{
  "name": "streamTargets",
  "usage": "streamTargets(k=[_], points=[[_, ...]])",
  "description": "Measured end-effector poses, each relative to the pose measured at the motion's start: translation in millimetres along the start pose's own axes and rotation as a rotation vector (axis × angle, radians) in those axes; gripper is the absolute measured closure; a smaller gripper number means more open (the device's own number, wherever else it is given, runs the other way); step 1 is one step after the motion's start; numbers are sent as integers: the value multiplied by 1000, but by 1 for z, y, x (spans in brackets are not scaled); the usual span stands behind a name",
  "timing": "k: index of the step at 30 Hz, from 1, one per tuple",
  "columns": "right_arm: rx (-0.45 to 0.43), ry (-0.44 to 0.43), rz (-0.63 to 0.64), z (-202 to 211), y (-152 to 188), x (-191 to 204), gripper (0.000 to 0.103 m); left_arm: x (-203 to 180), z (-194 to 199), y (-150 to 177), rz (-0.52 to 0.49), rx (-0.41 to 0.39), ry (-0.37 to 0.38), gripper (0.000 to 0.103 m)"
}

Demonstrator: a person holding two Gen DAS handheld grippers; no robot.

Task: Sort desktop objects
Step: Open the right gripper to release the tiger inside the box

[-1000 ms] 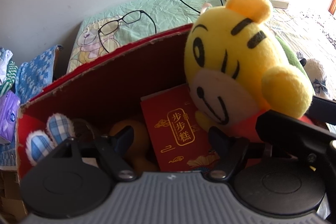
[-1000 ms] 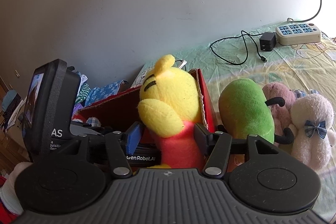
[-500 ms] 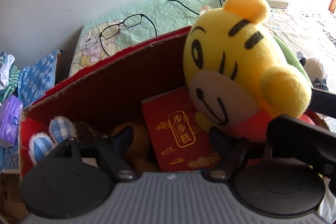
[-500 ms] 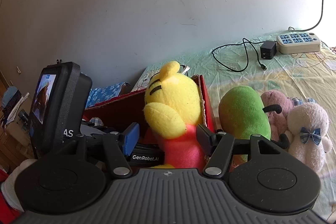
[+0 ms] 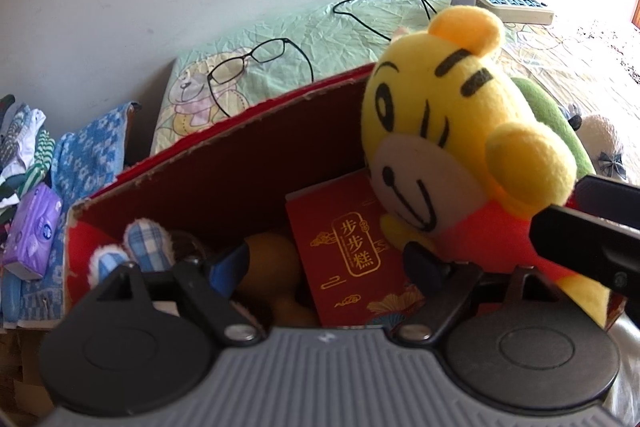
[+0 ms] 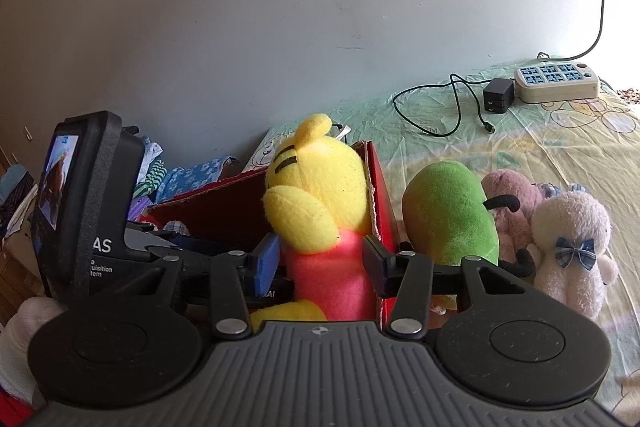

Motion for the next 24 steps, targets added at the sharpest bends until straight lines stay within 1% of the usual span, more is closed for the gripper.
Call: streamTargets(k=[5, 14, 21, 24], points=[[-7, 5, 1, 5, 0, 1, 53, 1, 13, 2, -2, -18, -28, 14], [-25, 11, -17, 21, 4, 0, 53, 6, 29, 9, 34, -27, -40, 11], [-31, 17, -42, 33, 12, -3, 53, 6, 37, 13, 35, -35, -49, 8], [-37, 7, -57, 36, 16, -6, 52, 6, 41, 14, 32, -39, -70, 6]])
Point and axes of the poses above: each gripper's, at about its wrist camera, not at the fingertips, and z roughly against the way its jaws point, x to its left, y to its underside, the point moved 7 cm from there along -z, roughly the way its jaws point, and after that the axes turned 1 degree about x, right-handed, at the moved point
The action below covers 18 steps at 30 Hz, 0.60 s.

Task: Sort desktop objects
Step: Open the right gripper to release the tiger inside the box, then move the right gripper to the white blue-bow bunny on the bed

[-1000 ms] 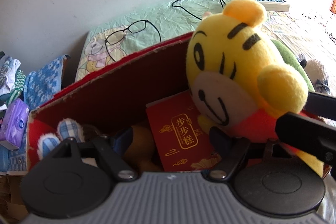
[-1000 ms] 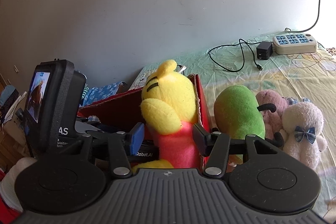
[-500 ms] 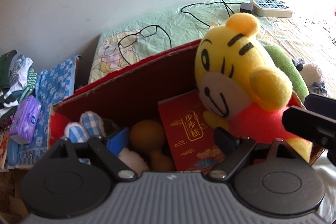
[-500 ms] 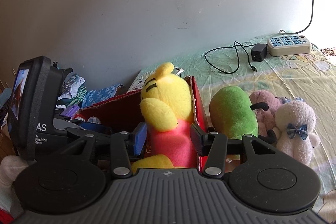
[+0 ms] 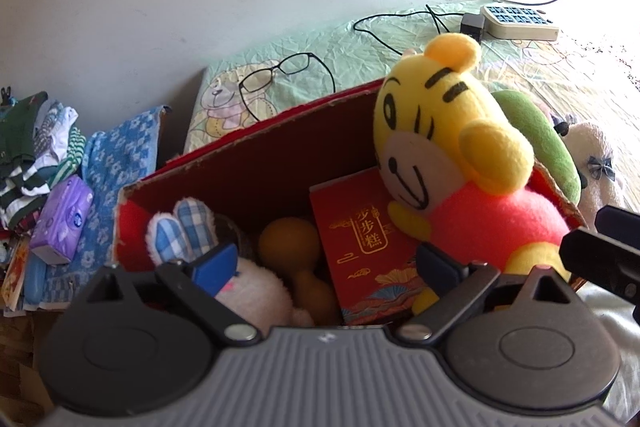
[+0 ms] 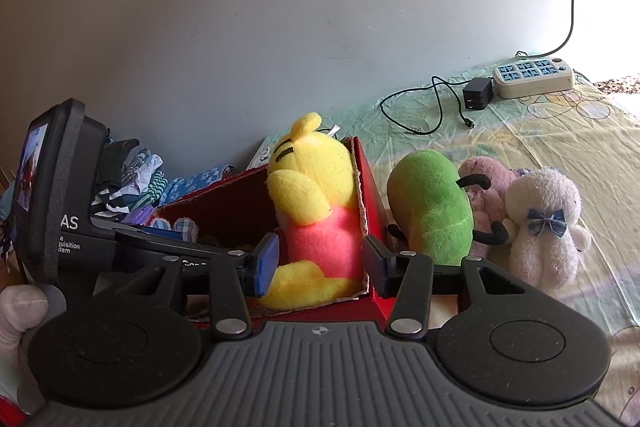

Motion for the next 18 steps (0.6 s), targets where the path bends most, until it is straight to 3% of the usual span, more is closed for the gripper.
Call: streamTargets(k=[13, 18], points=[[28, -106, -61, 2, -6, -33, 52, 2, 33, -13, 95, -24, -82, 4], [46, -120, -69, 7, -13, -61, 52, -23, 47, -26, 133, -45, -48, 4]])
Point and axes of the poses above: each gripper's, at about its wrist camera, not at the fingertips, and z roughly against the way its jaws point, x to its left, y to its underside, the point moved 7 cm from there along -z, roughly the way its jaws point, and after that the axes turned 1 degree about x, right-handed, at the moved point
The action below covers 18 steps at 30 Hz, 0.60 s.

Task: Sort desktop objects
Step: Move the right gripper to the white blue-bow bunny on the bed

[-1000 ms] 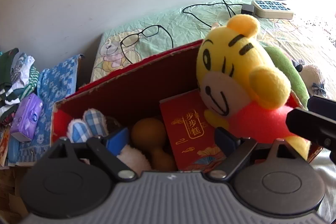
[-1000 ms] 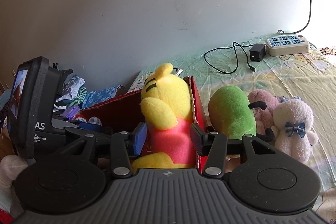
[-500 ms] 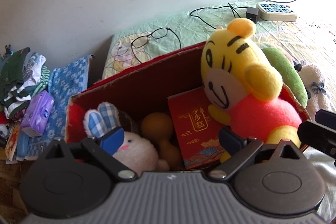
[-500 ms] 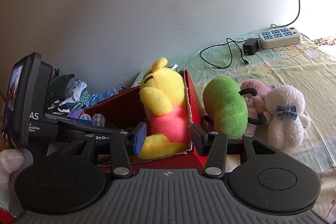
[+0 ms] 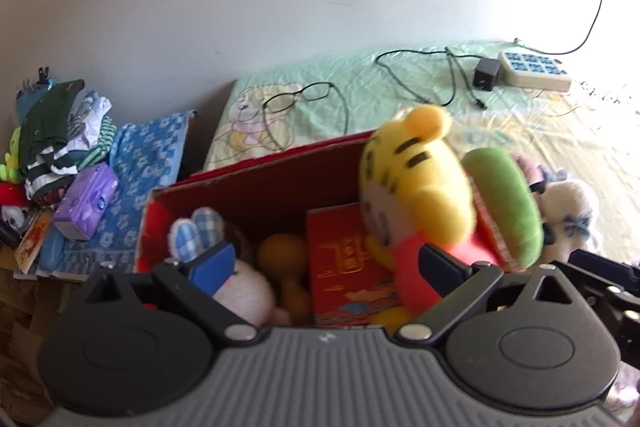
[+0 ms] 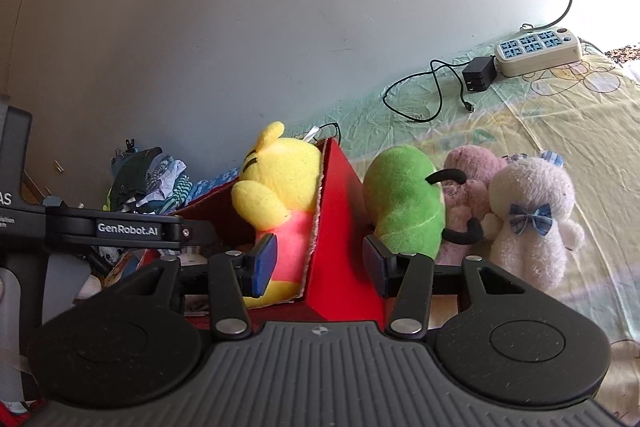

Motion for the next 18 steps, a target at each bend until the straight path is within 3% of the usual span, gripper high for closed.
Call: streamTargets(k=[5, 10, 18], points=[[2, 18, -33, 14, -10, -41, 52, -43, 13, -11, -8, -45, 63, 4], [10, 55, -78, 30, -18, -84, 52, -101, 17, -17, -46, -65, 177, 4], [47, 79, -179, 42, -23, -148, 52, -188, -6, 1, -104, -9, 352, 4]])
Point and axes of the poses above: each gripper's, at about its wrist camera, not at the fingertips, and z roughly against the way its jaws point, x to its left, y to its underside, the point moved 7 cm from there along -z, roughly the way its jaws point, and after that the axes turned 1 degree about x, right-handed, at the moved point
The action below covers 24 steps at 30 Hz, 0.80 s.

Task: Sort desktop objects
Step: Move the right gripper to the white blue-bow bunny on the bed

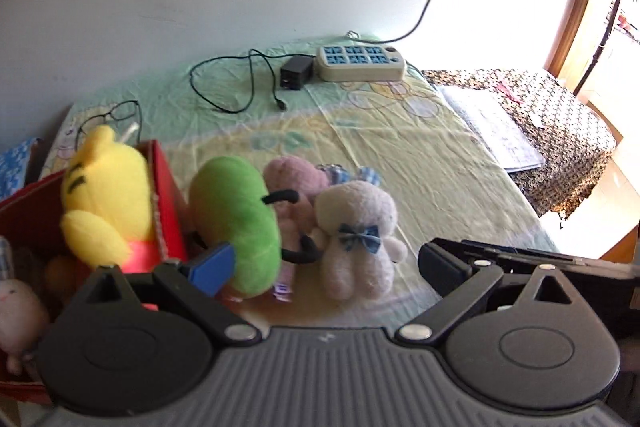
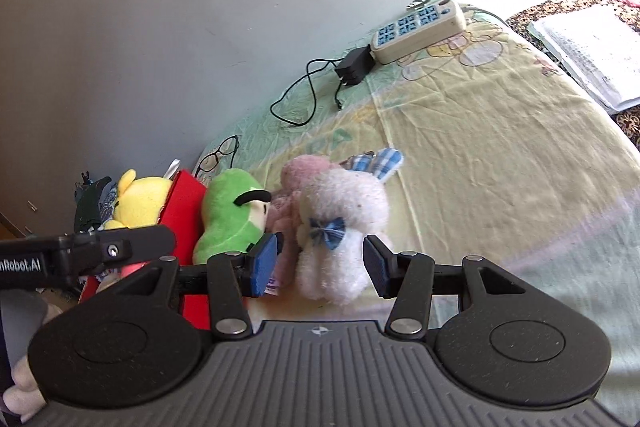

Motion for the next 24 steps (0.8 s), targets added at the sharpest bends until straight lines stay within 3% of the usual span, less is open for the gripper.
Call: streamTargets(k=[9, 17, 24], points=[[54, -59, -111, -6, -17, -49, 46, -34, -56, 15, -54, 21, 58, 4], [122, -174, -158, -33, -31, -48, 45, -35, -103, 15, -7, 67, 81, 4], [196, -223, -142, -61, -37, -43, 43, -30, -125, 23, 13, 113, 72, 4]])
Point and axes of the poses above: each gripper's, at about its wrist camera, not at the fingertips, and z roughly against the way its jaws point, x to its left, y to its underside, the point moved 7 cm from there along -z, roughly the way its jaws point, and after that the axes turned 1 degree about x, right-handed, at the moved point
